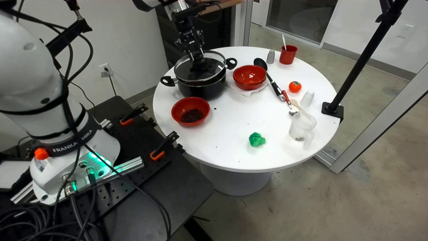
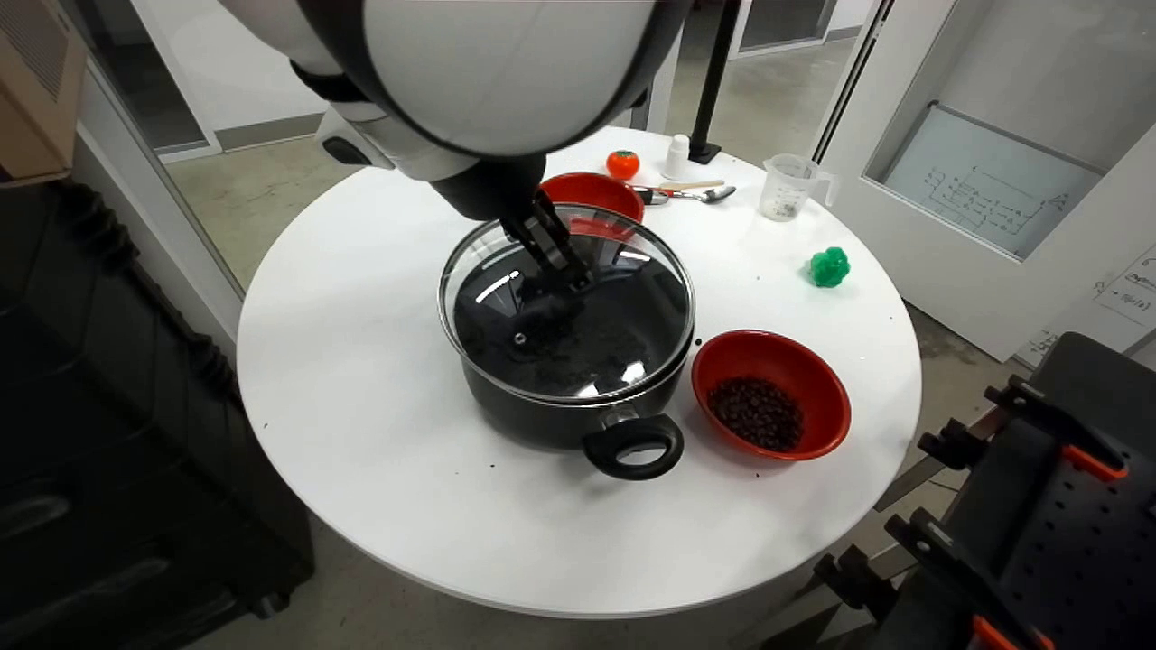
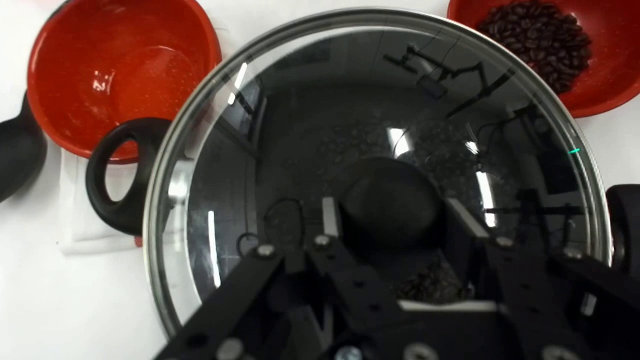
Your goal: Pick up the lid and close the pot with it
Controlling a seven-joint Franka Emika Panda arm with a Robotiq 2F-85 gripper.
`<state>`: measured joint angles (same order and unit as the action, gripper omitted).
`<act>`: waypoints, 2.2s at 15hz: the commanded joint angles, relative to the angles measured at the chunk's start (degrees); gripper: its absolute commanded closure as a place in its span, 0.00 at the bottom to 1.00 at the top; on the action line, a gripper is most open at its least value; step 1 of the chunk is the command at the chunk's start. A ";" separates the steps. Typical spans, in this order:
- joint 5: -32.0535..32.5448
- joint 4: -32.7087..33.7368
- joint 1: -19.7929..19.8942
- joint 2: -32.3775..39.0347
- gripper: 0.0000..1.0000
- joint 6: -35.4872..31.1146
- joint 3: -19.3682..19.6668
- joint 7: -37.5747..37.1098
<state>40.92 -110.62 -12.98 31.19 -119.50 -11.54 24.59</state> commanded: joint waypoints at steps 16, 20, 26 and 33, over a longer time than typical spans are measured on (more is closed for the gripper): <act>-3.43 8.39 0.19 6.68 0.74 7.91 1.24 1.68; -3.49 6.01 0.68 5.54 0.74 6.89 0.94 2.02; -3.92 4.96 0.70 5.40 0.74 8.18 0.45 3.46; -4.99 5.23 0.46 6.20 0.74 12.51 -0.04 6.34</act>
<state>37.73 -104.13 -12.79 37.39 -110.32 -11.11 28.22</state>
